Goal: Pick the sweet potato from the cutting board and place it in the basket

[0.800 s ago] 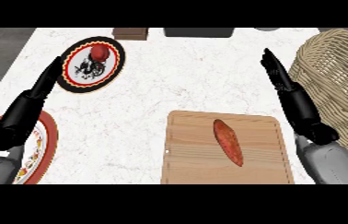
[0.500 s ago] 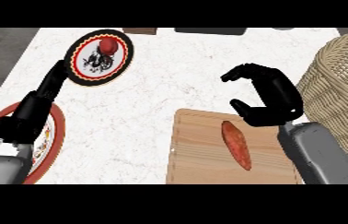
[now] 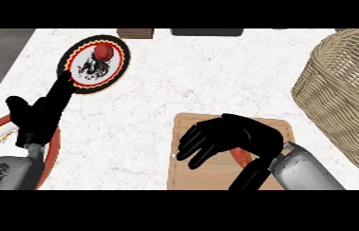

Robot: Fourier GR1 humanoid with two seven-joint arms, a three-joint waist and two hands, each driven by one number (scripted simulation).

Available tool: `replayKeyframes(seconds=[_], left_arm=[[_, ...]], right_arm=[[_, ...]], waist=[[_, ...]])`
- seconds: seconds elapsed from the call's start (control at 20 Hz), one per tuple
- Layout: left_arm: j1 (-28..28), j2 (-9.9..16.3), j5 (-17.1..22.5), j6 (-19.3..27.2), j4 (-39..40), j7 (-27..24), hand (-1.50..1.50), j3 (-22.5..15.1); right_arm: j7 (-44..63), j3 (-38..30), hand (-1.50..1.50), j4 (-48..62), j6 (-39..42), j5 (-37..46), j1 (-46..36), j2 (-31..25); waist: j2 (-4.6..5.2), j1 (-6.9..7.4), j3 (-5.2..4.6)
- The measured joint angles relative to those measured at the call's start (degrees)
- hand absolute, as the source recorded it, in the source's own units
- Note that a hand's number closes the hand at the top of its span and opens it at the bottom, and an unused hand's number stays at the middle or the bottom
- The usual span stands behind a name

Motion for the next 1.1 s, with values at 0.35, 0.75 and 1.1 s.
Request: replayKeyframes(seconds=[0.35, 0.75, 1.1], left_arm=[[-0.9, -0.3, 0.4, -0.5, 2.0, 2.0, 0.0, 2.0], [-1.5, -0.6, 0.4, -1.0, 1.7, 3.2, 0.0, 1.9], [-2.8, -1.6, -0.4, -0.7, 1.5, 4.2, 0.0, 1.8]], right_arm=[[19.4, -1.9, -1.5, -12.0, 2.8, -2.4, -2.7, -4.4], [37.0, -9.2, -1.5, -11.5, 6.3, 4.2, -18.4, -15.4], [44.9, -11.6, -1.5, -2.9, 20.8, -1.6, -30.5, -20.3]], waist=[[-0.63, -1.42, -0.16], [-0.75, -1.01, -0.27], [-0.44, -0.51, -0.2]])
